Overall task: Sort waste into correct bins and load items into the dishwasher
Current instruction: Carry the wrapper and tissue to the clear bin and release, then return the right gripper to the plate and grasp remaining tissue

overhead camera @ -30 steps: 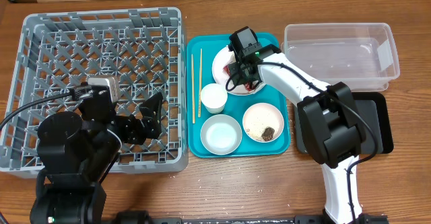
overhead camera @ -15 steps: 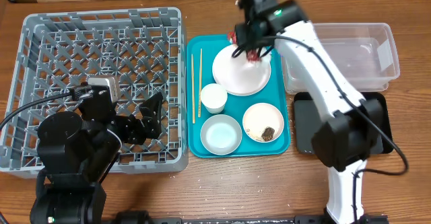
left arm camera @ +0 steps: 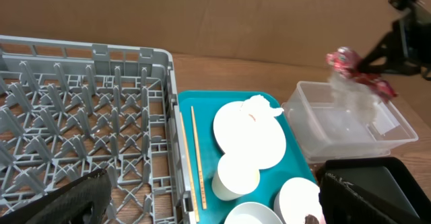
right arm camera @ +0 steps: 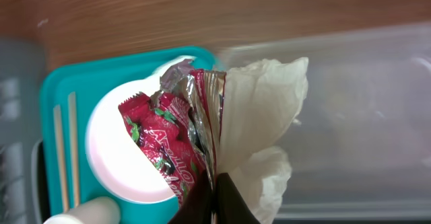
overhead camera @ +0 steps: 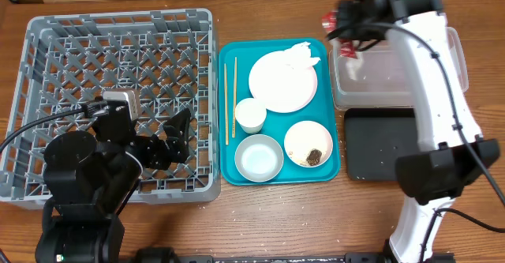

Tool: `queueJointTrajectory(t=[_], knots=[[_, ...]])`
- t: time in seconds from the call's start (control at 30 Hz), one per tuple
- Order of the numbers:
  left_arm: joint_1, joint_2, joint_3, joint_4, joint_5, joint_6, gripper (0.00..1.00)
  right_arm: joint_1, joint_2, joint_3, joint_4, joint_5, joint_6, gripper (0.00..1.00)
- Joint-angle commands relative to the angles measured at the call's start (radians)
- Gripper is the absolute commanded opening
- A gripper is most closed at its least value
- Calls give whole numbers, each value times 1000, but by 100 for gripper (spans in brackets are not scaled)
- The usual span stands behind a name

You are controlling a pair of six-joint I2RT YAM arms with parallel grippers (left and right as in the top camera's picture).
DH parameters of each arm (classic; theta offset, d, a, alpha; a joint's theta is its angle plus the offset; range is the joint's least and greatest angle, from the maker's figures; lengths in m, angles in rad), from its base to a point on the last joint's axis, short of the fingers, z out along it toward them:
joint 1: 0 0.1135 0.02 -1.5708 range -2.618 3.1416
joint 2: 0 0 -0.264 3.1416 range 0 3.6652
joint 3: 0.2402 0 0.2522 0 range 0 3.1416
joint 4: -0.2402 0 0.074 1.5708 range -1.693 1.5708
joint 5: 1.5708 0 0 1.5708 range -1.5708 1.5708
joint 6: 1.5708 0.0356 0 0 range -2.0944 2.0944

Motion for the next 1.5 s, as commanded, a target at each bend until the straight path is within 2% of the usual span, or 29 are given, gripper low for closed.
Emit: queueJointTrajectory(t=[0.0, 0.17, 0.33, 0.37, 0.4, 0.47, 0.53, 0.63, 0.77, 0.87, 0.97, 1.1, 1.2, 1.47], knots=[[10, -1, 21, 0, 14, -14, 100, -103, -20, -24, -18, 2, 109, 4], [10, -1, 21, 0, 14, -14, 100, -204, -18, -100, -14, -34, 150, 4], [10, -1, 21, 0, 14, -14, 100, -238, -3, -187, 2, -36, 151, 4], [10, -1, 21, 0, 14, -14, 100, -238, -2, -201, 14, -36, 153, 12], [10, -1, 21, 0, 14, -14, 100, -238, 0, -208, 26, -36, 153, 27], [10, -1, 21, 0, 14, -14, 100, -236, 0, -208, 41, -55, 145, 46], [10, -1, 21, 0, 14, -14, 100, -230, -5, -186, 43, -132, 73, 66], [10, -1, 21, 0, 14, -14, 100, -212, -13, -114, 26, -165, 50, 79], [10, -1, 21, 0, 14, -14, 100, -140, -19, -6, 42, -192, 28, 81], [10, -1, 21, 0, 14, -14, 100, -45, -15, -4, 102, -172, 28, 81], [10, -1, 21, 0, 14, -14, 100, 85, 32, -4, 169, -46, 58, 80], [10, -1, 21, 0, 14, -14, 100, 188, 151, -4, 221, 84, 66, 77], [10, -1, 21, 0, 14, -14, 100, 200, 233, -4, 235, 106, 61, 74], [10, -1, 21, 0, 14, -14, 100, 199, 363, -4, 269, 109, 31, 73]])
